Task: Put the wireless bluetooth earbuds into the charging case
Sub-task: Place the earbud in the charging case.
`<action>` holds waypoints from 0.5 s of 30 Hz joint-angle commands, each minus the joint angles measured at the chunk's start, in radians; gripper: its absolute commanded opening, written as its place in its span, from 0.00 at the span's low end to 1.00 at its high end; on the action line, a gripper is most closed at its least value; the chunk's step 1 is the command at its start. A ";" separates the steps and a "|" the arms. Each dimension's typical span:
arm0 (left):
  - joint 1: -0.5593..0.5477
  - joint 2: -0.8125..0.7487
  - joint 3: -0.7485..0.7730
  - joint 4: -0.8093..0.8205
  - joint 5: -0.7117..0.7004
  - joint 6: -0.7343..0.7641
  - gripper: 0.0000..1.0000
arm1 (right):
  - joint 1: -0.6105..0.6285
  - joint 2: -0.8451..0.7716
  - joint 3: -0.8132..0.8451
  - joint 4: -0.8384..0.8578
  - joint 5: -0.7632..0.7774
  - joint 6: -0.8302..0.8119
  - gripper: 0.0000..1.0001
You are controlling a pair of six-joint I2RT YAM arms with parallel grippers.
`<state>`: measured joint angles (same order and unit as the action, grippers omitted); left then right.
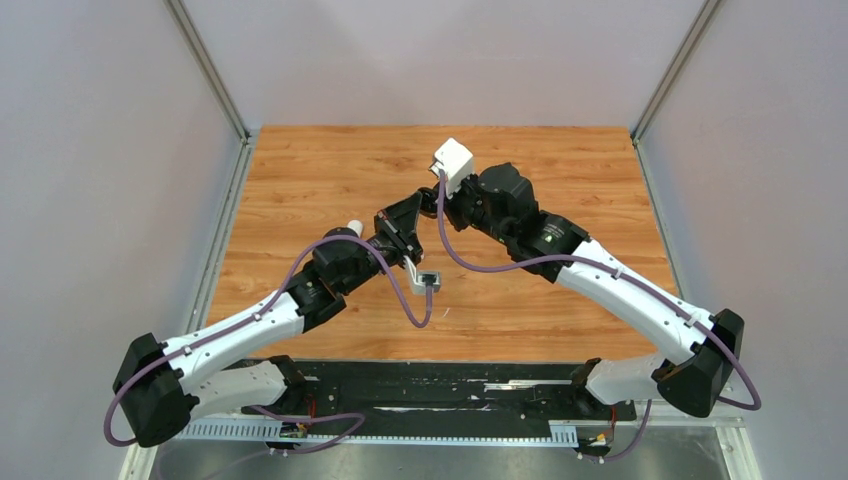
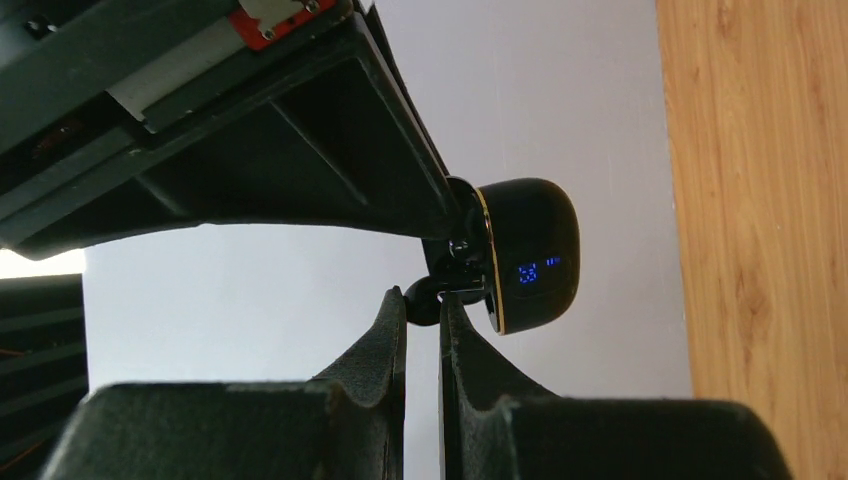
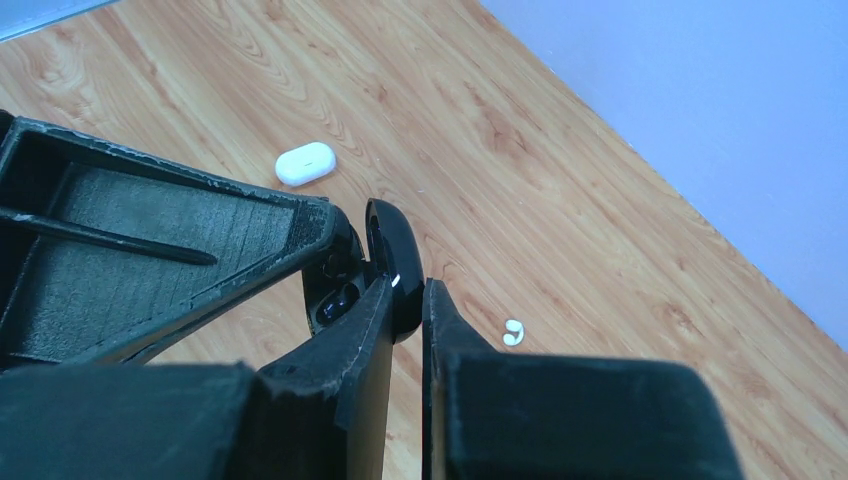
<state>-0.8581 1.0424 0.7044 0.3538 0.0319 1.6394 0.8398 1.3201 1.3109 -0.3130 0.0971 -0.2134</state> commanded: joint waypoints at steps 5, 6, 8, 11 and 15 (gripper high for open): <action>-0.005 0.003 0.020 0.007 -0.043 0.056 0.00 | 0.011 -0.043 -0.002 0.087 0.030 -0.047 0.00; -0.006 0.008 0.021 0.012 -0.064 0.059 0.00 | 0.011 -0.043 -0.002 0.088 0.030 -0.049 0.00; -0.006 0.021 0.025 0.030 -0.088 0.062 0.00 | 0.013 -0.042 -0.002 0.088 0.029 -0.050 0.00; -0.007 0.039 0.036 0.054 -0.114 0.071 0.00 | 0.015 -0.042 -0.004 0.090 0.027 -0.055 0.00; -0.006 0.063 0.049 0.083 -0.135 0.082 0.00 | 0.016 -0.042 -0.007 0.090 0.029 -0.060 0.00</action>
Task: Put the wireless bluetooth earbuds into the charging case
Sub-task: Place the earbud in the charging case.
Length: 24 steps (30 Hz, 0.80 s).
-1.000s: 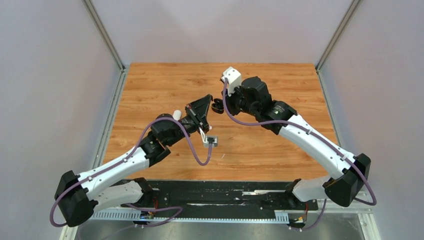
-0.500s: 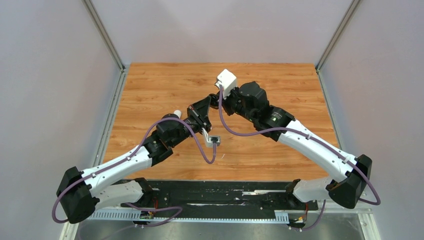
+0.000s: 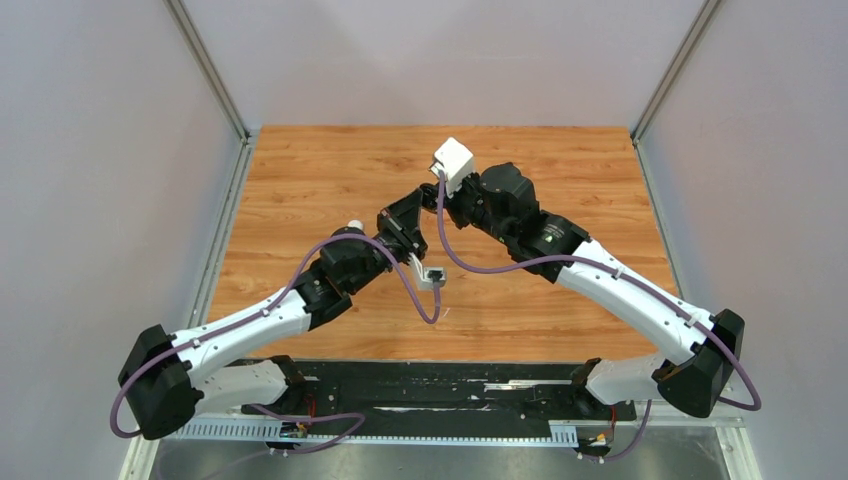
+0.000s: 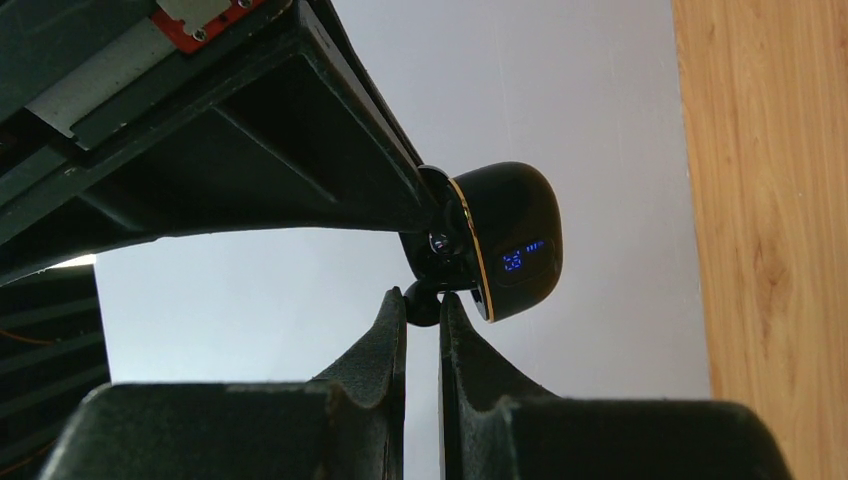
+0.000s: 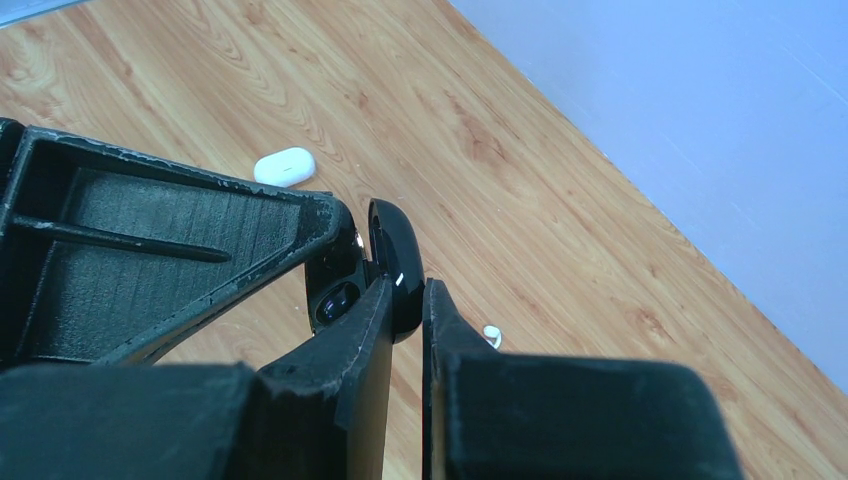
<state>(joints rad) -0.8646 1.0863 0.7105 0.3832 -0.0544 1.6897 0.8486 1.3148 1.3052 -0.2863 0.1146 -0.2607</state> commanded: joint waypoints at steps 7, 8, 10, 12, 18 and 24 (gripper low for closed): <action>0.001 0.024 0.060 0.085 -0.061 0.035 0.00 | 0.007 -0.035 -0.004 0.064 0.012 -0.013 0.00; 0.001 0.023 0.063 0.086 -0.063 0.036 0.00 | 0.008 -0.035 -0.004 0.065 0.014 -0.011 0.00; 0.001 0.018 0.064 0.079 -0.071 0.036 0.00 | 0.007 -0.035 -0.004 0.064 0.016 -0.006 0.00; 0.001 0.012 0.062 0.069 -0.078 0.036 0.00 | 0.007 -0.036 -0.002 0.065 0.013 0.000 0.00; 0.000 0.013 0.052 0.066 -0.081 0.052 0.00 | 0.007 -0.038 -0.002 0.063 0.007 0.007 0.00; 0.000 0.014 0.049 0.060 -0.073 0.061 0.00 | 0.007 -0.042 0.002 0.064 -0.007 0.022 0.00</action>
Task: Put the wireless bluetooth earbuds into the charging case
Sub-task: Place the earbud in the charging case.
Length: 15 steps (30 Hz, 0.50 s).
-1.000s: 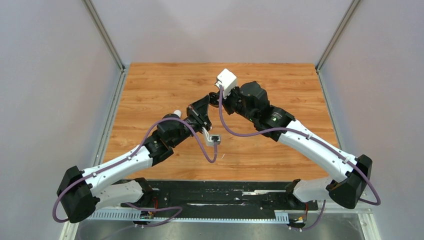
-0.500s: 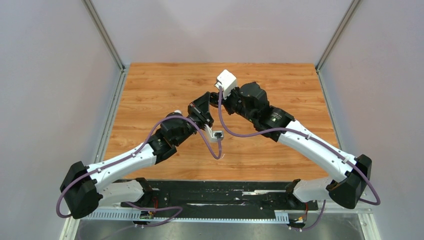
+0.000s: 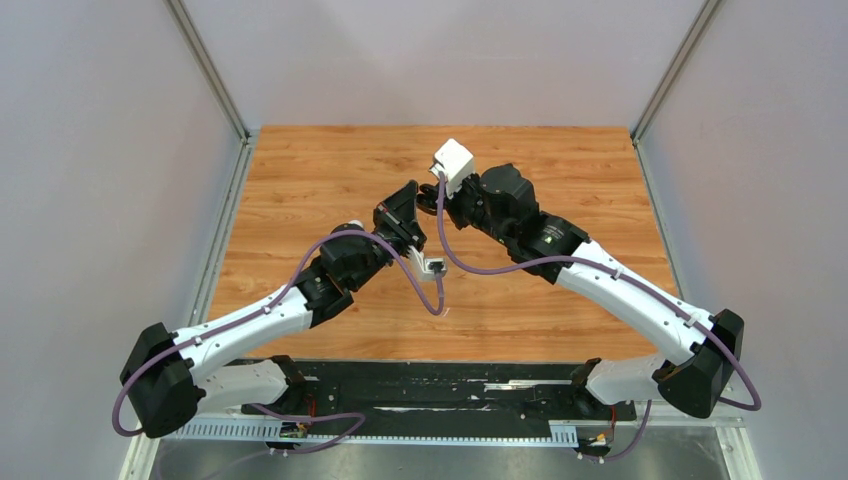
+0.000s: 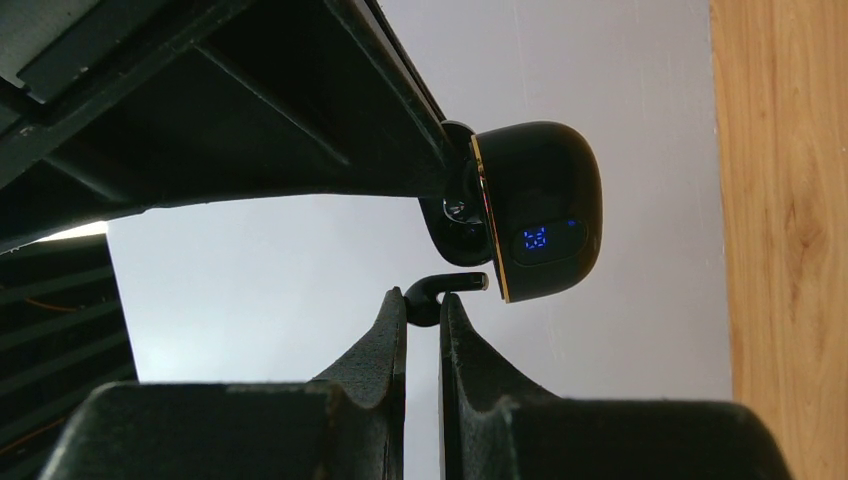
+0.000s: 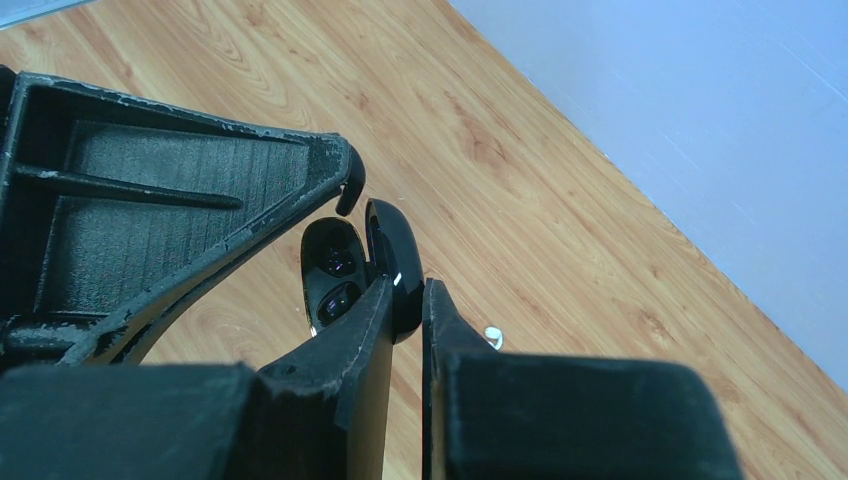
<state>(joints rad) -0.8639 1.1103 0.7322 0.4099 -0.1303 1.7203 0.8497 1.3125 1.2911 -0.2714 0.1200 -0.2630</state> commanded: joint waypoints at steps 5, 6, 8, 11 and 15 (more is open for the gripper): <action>0.000 -0.010 0.014 0.057 0.026 0.053 0.00 | 0.003 -0.034 0.020 0.040 -0.017 0.047 0.00; -0.001 -0.011 0.011 0.060 0.035 0.056 0.00 | 0.002 -0.031 0.021 0.039 -0.018 0.053 0.00; -0.001 -0.015 0.008 0.056 0.044 0.061 0.00 | -0.002 -0.026 0.027 0.035 -0.020 0.064 0.00; -0.001 -0.030 0.001 0.036 0.053 0.060 0.00 | -0.009 -0.018 0.039 0.035 -0.022 0.070 0.00; -0.001 -0.046 -0.014 0.019 0.056 0.059 0.00 | -0.027 -0.011 0.054 0.029 -0.025 0.094 0.00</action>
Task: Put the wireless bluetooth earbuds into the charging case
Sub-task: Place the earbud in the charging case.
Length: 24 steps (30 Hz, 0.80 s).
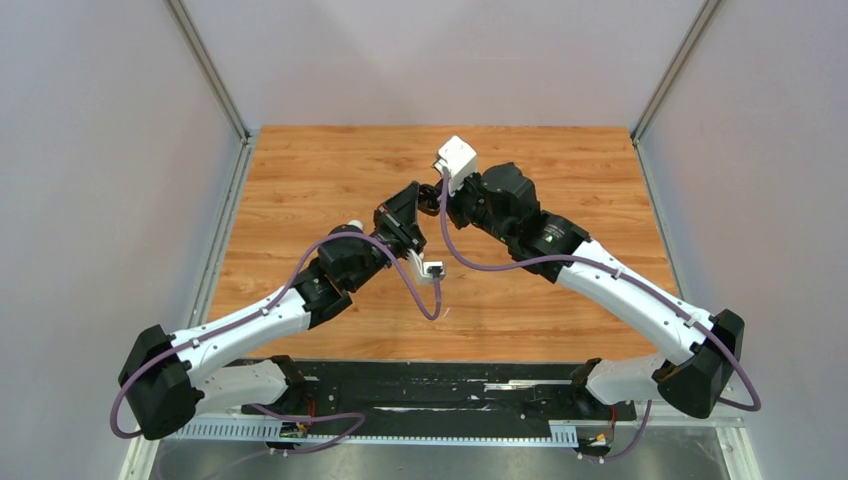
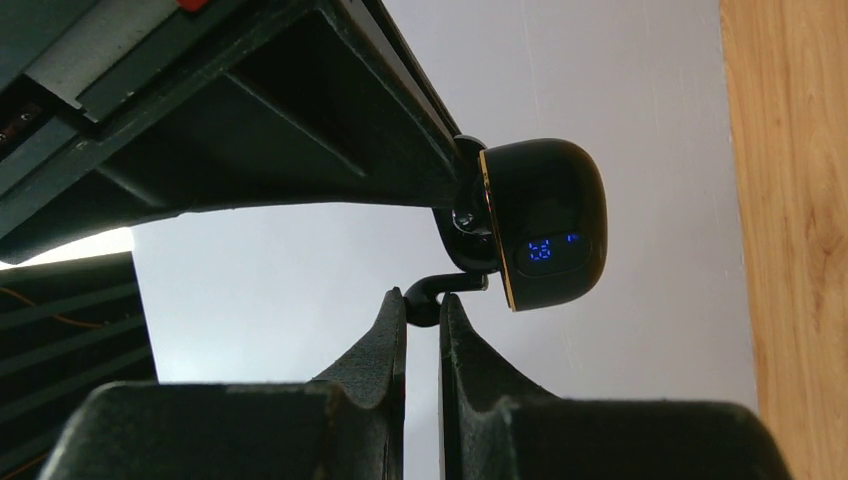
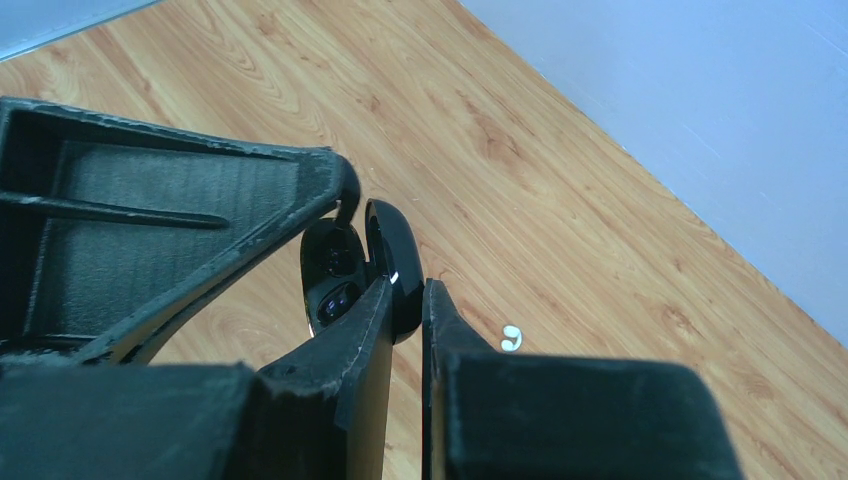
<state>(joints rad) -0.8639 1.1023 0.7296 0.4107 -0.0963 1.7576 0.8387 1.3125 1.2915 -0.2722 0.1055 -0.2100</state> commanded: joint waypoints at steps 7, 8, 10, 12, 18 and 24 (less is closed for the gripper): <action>-0.001 -0.037 -0.015 0.007 0.013 0.022 0.00 | -0.016 -0.014 0.056 0.027 -0.023 0.040 0.00; -0.001 -0.036 -0.014 0.008 0.013 0.022 0.00 | -0.016 -0.014 0.057 0.027 -0.029 0.039 0.00; -0.001 -0.031 -0.014 0.013 0.017 0.026 0.00 | -0.016 -0.011 0.060 0.024 -0.040 0.039 0.00; -0.001 -0.027 -0.011 0.014 0.018 0.030 0.00 | -0.016 -0.010 0.061 0.021 -0.053 0.036 0.00; -0.001 -0.024 -0.012 0.002 0.018 0.027 0.00 | -0.016 -0.016 0.061 0.019 -0.067 0.041 0.00; -0.001 -0.028 -0.019 -0.009 0.019 0.029 0.00 | -0.019 -0.019 0.064 0.021 -0.060 0.045 0.00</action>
<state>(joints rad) -0.8639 1.0863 0.7204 0.4046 -0.0875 1.7615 0.8230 1.3125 1.3033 -0.2737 0.0513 -0.1844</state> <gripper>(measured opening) 0.150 0.122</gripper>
